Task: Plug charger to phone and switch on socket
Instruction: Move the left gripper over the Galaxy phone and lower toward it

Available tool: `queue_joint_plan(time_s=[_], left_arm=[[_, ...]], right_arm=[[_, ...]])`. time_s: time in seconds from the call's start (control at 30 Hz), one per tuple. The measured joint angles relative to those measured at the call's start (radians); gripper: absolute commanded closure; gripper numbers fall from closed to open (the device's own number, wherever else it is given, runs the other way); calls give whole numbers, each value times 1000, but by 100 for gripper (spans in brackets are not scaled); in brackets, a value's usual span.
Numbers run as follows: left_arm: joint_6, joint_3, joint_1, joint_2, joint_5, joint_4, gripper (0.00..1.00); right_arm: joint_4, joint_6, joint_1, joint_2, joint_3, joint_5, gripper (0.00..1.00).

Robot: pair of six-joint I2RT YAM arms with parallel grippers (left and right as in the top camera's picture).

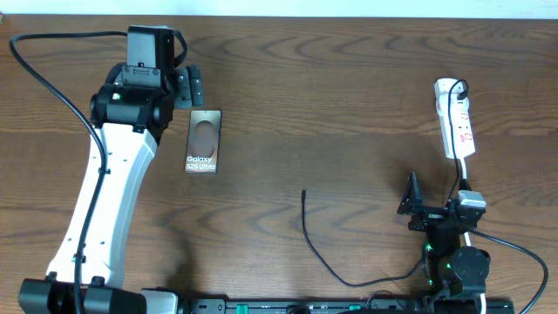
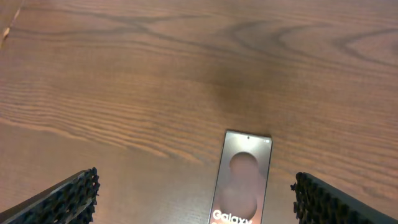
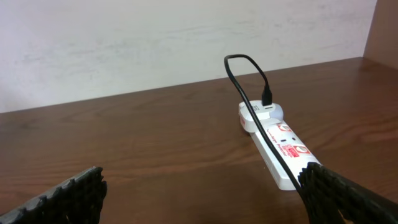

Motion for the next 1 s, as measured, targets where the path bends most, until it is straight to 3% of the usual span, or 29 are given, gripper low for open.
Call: queue_joint_plan(time_s=[0.2,0.27,0.33,0.37,0.4,0.63,1.0], left_arm=[[0,0,0,0,51,-39,0],[0,0,0,0,90,-54,9],[1,0,0,0,121,-71,12],[3,0,0,0,132,-82,12],[3,0,0,0,138,-93,2],[5,0,10,33,162,-107,2],[21,15,19,251,211,-161,2]], right_arm=[[0,0,0,0,0,0,1],[0,0,0,0,0,0,1],[0,0,0,0,0,0,1],[0,0,0,0,0,0,1],[0,0,0,0,0,0,1],[0,0,0,0,0,0,1],[0,0,0,0,0,0,1]])
